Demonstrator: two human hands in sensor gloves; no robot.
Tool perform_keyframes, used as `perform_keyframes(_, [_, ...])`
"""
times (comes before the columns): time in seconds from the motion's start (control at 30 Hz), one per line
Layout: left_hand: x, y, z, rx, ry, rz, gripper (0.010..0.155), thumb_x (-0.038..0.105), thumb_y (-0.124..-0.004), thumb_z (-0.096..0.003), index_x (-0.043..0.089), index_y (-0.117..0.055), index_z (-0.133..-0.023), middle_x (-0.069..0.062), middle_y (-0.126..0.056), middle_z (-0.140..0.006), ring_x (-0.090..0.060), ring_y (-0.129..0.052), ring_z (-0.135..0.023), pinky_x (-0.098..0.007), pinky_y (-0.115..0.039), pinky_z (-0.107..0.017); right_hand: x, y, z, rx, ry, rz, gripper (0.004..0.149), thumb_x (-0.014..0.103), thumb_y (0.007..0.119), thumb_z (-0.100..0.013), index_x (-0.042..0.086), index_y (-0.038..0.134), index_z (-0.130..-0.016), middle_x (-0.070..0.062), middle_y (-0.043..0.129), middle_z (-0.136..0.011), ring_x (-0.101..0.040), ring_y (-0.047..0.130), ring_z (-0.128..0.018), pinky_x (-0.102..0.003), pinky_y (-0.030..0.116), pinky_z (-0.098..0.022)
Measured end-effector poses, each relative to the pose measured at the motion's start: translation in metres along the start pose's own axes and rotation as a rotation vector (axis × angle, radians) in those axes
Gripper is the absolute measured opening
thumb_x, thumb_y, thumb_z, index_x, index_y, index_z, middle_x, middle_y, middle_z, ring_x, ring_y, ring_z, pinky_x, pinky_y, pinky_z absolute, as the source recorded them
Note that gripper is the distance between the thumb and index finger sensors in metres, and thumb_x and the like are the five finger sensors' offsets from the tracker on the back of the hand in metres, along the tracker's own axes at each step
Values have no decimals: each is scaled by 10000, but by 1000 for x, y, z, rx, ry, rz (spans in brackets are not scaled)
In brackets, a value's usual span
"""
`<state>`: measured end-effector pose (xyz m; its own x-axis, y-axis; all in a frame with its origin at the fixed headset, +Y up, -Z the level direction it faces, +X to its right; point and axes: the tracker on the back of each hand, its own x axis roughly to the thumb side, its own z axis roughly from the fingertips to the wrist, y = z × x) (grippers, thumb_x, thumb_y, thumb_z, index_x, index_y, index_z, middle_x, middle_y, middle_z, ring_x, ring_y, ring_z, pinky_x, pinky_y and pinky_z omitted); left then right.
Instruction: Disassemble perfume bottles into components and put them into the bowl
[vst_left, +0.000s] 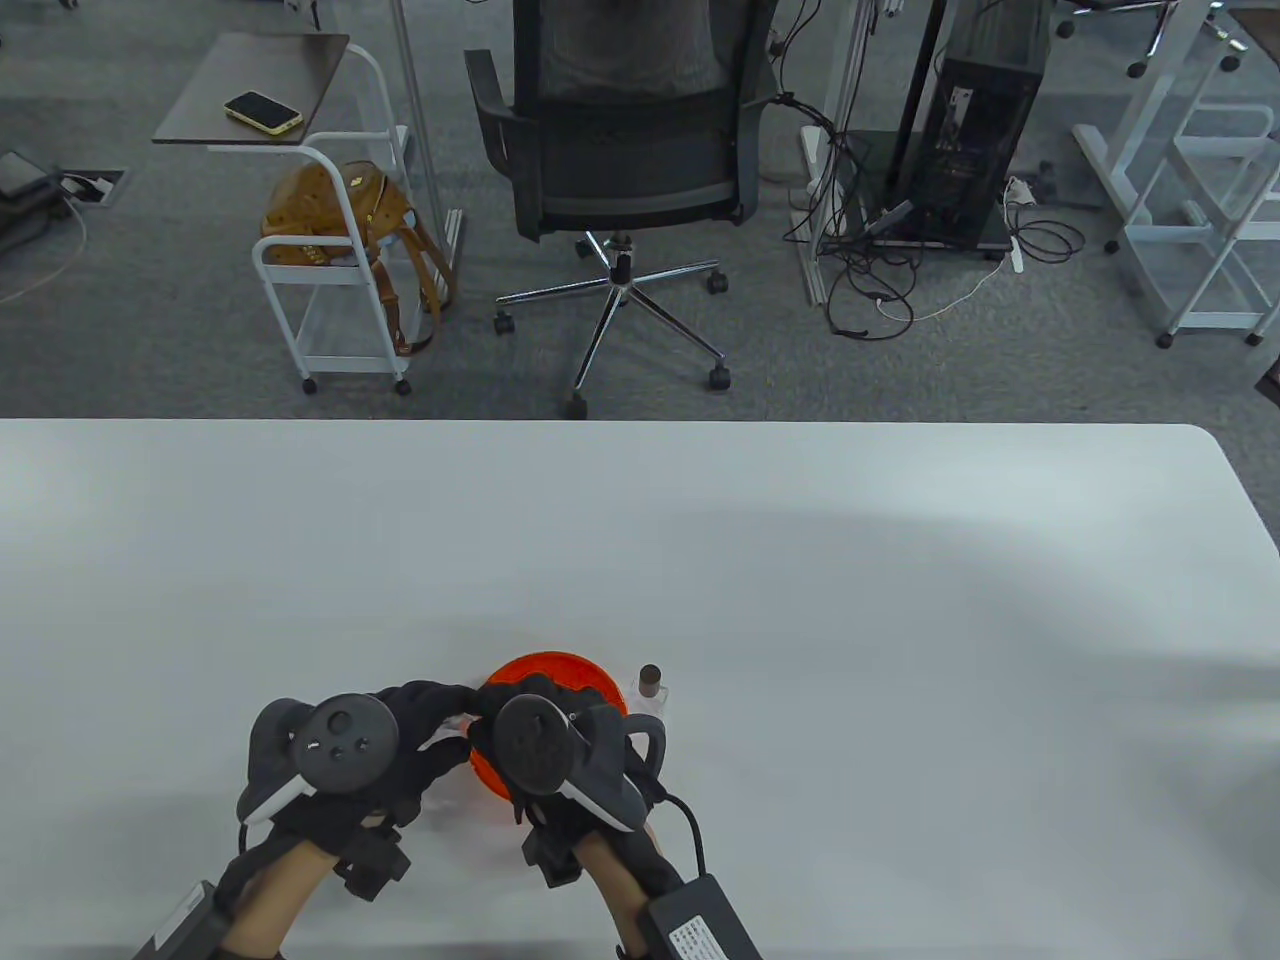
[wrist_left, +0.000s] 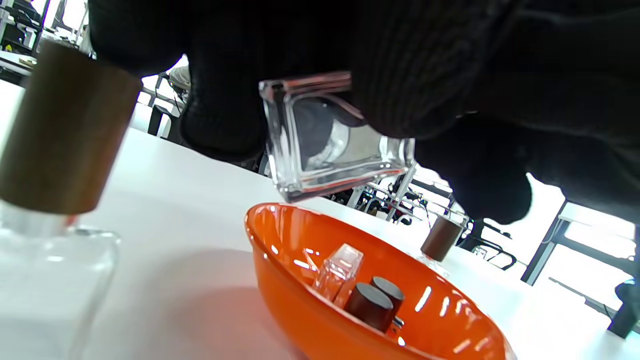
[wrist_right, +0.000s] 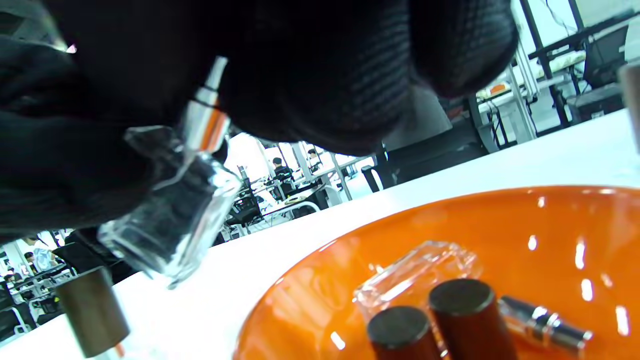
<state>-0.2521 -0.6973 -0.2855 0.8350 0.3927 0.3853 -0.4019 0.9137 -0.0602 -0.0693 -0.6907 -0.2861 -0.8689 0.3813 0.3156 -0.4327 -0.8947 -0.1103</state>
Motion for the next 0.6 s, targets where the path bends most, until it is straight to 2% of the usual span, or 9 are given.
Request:
perform_keyframes(0.03, [0, -1, 0, 2, -5, -2, 532, 380, -898, -407, 207, -880, -910, -110, -997, -877, -324, -1064, -679, -580, -756, -595, 0, 0, 0, 6, -1, -1, 420, 475, 820, -339, 350, 872, -736, 94, 1004, -605, -36, 1047, -339, -455, 860, -510])
perform_keyframes(0.17, [0, 1, -1, 28, 5, -2, 529, 376, -894, -410, 199, -880, -908, -115, -998, -869, -324, -1066, -667, -580, -756, -594, 0, 1, 0, 36, -5, -27, 487, 400, 864, -350, 330, 778, -824, 61, 895, -801, -34, 1020, -463, -467, 831, -545])
perform_keyframes(0.27, [-1, 1, 0, 17, 3, 13, 533, 377, -901, -406, 201, -882, -908, -115, -998, -873, -330, -1062, -675, -583, -754, -594, 0, -1, 0, -8, -3, 14, 431, 491, 799, -352, 341, 863, -750, 90, 993, -643, -41, 1053, -374, -458, 858, -514])
perform_keyframes(0.3, [-1, 0, 0, 8, 3, 11, 533, 379, -898, -408, 201, -881, -911, -115, -998, -875, -326, -1062, -677, -582, -755, -595, 0, -1, 0, -8, -3, 10, 414, 480, 806, -352, 339, 878, -734, 97, 1005, -606, -42, 1052, -342, -457, 861, -507])
perform_keyframes(0.4, [2, -1, -1, 21, 1, -16, 529, 374, -893, -411, 196, -879, -909, -119, -996, -872, -325, -1066, -669, -581, -757, -593, 0, 1, 0, 34, -5, -25, 477, 420, 857, -347, 332, 796, -812, 71, 925, -753, -48, 1028, -457, -470, 833, -542])
perform_keyframes(0.47, [0, 0, -1, 21, 4, -4, 529, 377, -892, -411, 200, -878, -909, -116, -996, -872, -324, -1066, -669, -580, -756, -595, 0, 1, -1, 38, -7, -24, 490, 396, 861, -352, 324, 775, -829, 57, 892, -810, -38, 1020, -471, -469, 829, -546])
perform_keyframes(0.53, [-1, 0, 0, 21, 7, 4, 531, 377, -894, -409, 200, -879, -910, -115, -997, -873, -327, -1065, -672, -581, -757, -593, 0, 1, 0, 20, -7, -6, 454, 449, 836, -348, 338, 822, -788, 72, 947, -734, -44, 1043, -427, -464, 843, -532])
perform_keyframes(0.57, [-1, 0, -1, 11, 3, 7, 532, 378, -901, -406, 204, -883, -908, -112, -997, -876, -330, -1063, -676, -583, -754, -595, -1, 1, -1, 10, -7, 4, 440, 499, 791, -351, 345, 851, -758, 90, 998, -627, -40, 1055, -357, -455, 860, -512])
perform_keyframes(0.6, [-1, -1, 0, 1, 2, 1, 534, 378, -900, -406, 205, -880, -910, -112, -997, -876, -329, -1063, -678, -583, -755, -594, -1, 1, -1, 12, 0, -7, 420, 481, 803, -351, 340, 871, -740, 91, 1011, -588, -42, 1052, -325, -457, 862, -506])
